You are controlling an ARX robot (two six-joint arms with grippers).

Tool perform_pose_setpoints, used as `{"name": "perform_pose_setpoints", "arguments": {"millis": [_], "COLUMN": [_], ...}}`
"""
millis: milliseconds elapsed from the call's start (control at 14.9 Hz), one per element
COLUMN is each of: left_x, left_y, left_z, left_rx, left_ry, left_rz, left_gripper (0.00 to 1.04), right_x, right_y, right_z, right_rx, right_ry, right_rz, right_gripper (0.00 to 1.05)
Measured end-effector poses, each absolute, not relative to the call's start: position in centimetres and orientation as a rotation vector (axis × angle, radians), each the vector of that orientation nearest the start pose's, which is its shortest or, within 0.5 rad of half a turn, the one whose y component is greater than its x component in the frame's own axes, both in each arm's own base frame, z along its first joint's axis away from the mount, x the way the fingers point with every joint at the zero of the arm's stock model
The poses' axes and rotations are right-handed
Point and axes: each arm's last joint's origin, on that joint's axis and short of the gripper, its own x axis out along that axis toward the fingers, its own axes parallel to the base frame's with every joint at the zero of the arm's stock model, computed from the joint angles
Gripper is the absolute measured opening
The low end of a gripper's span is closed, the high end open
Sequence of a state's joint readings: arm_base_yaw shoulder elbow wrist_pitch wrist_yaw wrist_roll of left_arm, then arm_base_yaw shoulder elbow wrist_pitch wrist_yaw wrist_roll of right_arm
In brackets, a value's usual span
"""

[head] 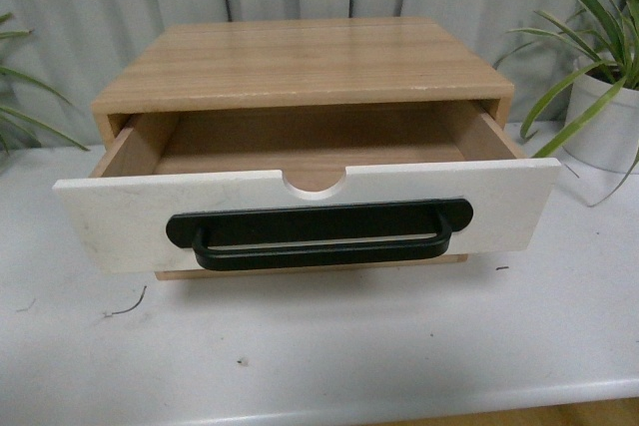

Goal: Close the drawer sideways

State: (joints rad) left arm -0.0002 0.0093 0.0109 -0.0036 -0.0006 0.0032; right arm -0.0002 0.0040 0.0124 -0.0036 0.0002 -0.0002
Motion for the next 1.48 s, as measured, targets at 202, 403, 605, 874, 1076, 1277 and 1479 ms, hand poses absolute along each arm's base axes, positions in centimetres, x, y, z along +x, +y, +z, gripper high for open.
{"name": "perform_pose_setpoints", "arguments": {"millis": [202, 403, 605, 874, 1076, 1277, 1479], "left_x": [9.76, 9.76, 9.76, 9.76, 9.76, 9.76, 9.75], "left_y": [0.00, 0.00, 0.00, 0.00, 0.00, 0.00, -0.02], "left_z": [16.62, 16.62, 16.61, 16.62, 16.62, 16.61, 16.73], "left_rx": [0.003, 0.003, 0.003, 0.003, 0.003, 0.003, -0.010], "left_ry": [0.002, 0.002, 0.002, 0.002, 0.002, 0.002, -0.010], "left_rz": [0.000, 0.000, 0.000, 0.000, 0.000, 0.000, -0.005], "left_gripper": [0.98, 0.98, 0.98, 0.98, 0.98, 0.98, 0.98], "right_x": [9.72, 9.72, 9.72, 9.72, 9.72, 9.72, 9.82], "right_y": [0.00, 0.00, 0.00, 0.00, 0.00, 0.00, 0.26], "right_z": [16.71, 16.71, 16.71, 16.71, 16.71, 16.70, 16.44], "right_rx": [0.000, 0.000, 0.000, 0.000, 0.000, 0.000, 0.060], "right_ry": [-0.005, -0.005, -0.005, -0.005, -0.005, -0.004, 0.078], "right_rz": [0.000, 0.000, 0.000, 0.000, 0.000, 0.000, -0.090], "right_gripper": [0.98, 0.98, 0.98, 0.98, 0.98, 0.98, 0.98]}}
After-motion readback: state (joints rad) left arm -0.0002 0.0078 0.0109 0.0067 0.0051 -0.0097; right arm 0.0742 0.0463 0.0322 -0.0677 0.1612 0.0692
